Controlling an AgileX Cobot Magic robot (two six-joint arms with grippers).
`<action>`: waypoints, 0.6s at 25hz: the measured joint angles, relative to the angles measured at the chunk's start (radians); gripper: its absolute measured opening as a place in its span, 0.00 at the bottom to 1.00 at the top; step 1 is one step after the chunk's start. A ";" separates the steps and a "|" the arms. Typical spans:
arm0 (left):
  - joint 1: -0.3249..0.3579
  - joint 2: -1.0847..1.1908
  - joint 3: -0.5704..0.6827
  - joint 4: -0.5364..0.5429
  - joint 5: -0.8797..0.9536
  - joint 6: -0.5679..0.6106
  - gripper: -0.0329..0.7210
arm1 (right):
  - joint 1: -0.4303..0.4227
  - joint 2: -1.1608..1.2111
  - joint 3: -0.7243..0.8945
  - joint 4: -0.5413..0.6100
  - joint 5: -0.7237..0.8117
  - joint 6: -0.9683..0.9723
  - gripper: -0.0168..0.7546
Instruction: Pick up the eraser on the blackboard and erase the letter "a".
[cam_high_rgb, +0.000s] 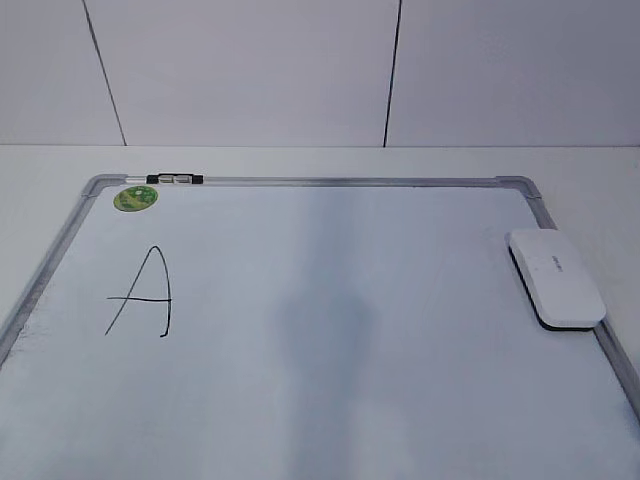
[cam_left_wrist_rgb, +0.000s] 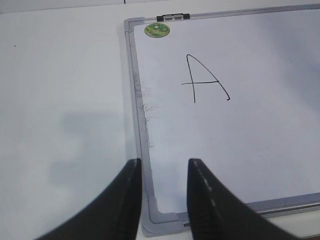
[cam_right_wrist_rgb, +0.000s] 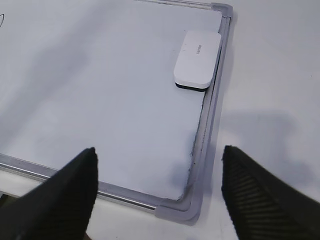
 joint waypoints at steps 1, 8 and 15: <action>0.000 0.000 0.000 0.000 0.000 0.000 0.36 | 0.000 0.000 0.000 0.000 0.000 0.000 0.79; 0.000 0.000 0.000 0.002 0.000 0.000 0.36 | -0.028 0.000 0.000 0.000 0.000 0.000 0.79; 0.000 0.000 0.000 0.002 0.000 0.000 0.36 | -0.049 0.000 0.002 0.000 0.000 0.002 0.79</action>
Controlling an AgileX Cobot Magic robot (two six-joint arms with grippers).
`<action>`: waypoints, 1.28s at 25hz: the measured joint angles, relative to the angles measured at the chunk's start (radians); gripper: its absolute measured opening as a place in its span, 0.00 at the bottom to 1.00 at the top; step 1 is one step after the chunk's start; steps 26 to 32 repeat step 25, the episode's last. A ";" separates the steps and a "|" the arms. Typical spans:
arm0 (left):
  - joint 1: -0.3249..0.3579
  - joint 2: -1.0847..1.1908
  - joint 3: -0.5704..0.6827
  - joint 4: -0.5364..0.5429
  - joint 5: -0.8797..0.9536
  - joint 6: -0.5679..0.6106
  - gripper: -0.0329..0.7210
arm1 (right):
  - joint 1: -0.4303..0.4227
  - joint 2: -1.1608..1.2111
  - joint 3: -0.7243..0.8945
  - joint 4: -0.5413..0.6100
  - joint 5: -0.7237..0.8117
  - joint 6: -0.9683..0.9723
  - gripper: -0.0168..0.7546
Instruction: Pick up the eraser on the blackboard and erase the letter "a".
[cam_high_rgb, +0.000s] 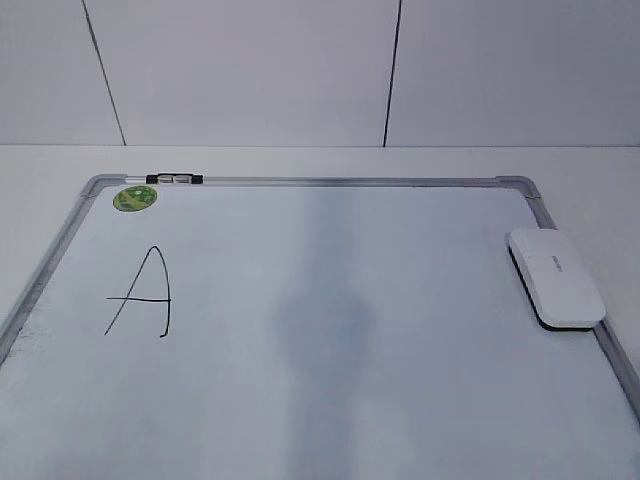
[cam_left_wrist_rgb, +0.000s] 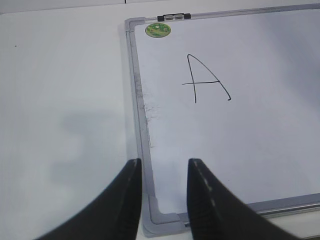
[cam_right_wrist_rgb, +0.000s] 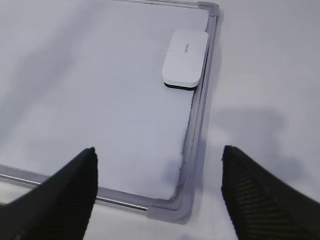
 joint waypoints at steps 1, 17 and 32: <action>0.000 0.000 0.000 0.000 0.000 0.000 0.36 | 0.000 0.000 0.000 -0.008 0.000 0.000 0.79; 0.000 0.000 0.000 0.000 0.000 0.001 0.36 | 0.000 0.000 0.000 -0.162 0.000 0.140 0.79; 0.000 0.000 0.000 0.000 0.000 0.001 0.36 | 0.000 0.000 0.000 -0.162 0.000 0.143 0.79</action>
